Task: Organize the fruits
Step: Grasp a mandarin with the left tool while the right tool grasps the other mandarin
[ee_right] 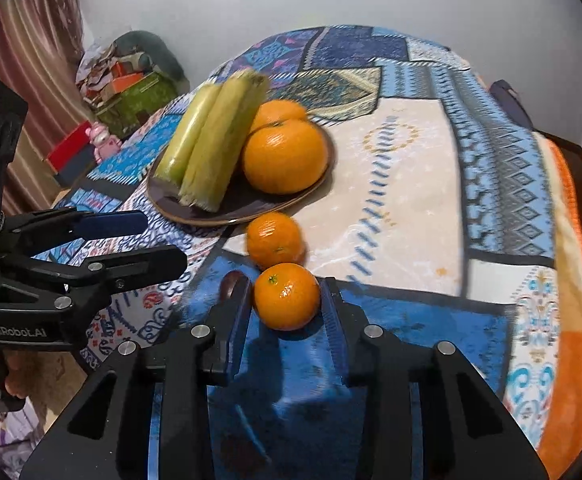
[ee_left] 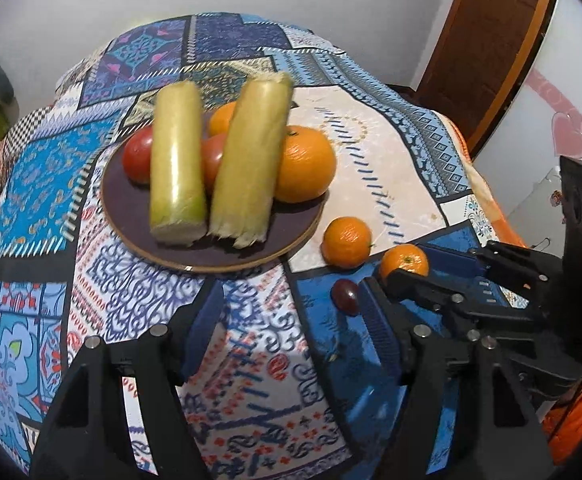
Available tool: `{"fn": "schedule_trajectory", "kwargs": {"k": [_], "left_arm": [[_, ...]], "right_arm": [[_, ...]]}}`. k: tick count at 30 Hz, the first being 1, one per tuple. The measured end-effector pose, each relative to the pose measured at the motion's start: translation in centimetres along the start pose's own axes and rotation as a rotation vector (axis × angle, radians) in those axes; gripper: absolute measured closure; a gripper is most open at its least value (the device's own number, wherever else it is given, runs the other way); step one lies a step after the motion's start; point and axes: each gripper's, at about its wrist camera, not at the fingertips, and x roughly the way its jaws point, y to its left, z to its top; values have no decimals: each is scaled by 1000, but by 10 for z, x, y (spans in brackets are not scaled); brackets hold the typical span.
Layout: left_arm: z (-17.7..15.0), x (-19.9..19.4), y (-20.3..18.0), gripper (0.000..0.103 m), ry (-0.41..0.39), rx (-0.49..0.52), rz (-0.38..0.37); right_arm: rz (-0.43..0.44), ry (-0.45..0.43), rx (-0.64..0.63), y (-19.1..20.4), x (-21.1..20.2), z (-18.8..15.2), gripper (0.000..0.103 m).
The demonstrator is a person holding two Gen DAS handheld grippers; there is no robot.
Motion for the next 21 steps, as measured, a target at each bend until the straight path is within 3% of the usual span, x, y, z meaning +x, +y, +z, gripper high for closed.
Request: {"fn": "schedule_trajectory", "kwargs": {"k": [9, 16, 18, 21], "left_arm": [[15, 20, -29, 34, 15, 31, -1], [22, 44, -41, 43, 47, 40, -1], [24, 50, -43, 51, 62, 37, -13], [25, 57, -47, 52, 75, 45, -11]], "right_arm": [[0, -40, 43, -22, -15, -2, 70], [12, -52, 65, -33, -17, -2, 70], [8, -57, 66, -36, -18, -2, 70], [10, -60, 74, -39, -18, -2, 70]]}}
